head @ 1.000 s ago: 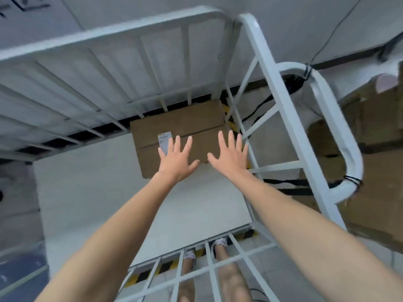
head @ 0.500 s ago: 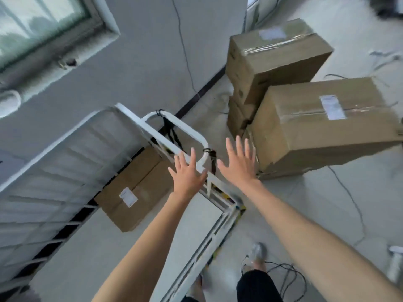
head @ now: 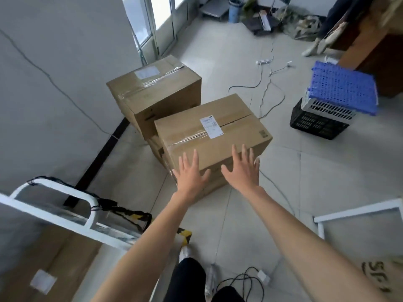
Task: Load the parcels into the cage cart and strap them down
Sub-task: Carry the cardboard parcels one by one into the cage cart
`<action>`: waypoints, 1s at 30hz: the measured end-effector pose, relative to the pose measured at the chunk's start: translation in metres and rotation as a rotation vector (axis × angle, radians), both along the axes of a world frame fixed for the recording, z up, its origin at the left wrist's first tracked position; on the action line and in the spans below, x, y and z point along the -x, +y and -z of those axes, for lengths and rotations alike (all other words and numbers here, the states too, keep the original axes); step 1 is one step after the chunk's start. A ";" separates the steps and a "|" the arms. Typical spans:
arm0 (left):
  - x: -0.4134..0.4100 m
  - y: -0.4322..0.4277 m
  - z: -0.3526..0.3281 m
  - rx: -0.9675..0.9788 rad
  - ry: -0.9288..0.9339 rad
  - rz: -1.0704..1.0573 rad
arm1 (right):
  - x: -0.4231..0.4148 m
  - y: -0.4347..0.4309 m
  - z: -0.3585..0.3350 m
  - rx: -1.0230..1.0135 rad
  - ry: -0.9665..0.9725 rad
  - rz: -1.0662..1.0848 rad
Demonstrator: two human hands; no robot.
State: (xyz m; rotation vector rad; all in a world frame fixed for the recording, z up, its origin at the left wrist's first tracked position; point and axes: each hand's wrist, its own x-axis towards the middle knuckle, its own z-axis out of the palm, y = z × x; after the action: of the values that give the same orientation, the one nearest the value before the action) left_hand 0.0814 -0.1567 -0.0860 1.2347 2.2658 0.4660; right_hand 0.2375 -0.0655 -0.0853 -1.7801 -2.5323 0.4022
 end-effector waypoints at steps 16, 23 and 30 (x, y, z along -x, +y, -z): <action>0.049 0.149 0.097 0.271 0.032 -0.061 | 0.022 0.193 0.090 0.287 -0.123 -0.034; 0.092 0.153 0.121 0.336 -0.045 -0.386 | 0.018 0.276 0.112 0.331 -0.160 -0.027; 0.144 0.159 0.124 0.260 -0.378 -0.795 | 0.032 0.390 0.125 0.450 -0.030 0.092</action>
State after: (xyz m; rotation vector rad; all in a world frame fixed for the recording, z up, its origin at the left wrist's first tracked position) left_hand -0.0622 0.0021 -0.2101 0.0614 2.2993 0.5909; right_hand 0.2058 0.3249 -0.2102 -2.0374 -2.5106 1.0162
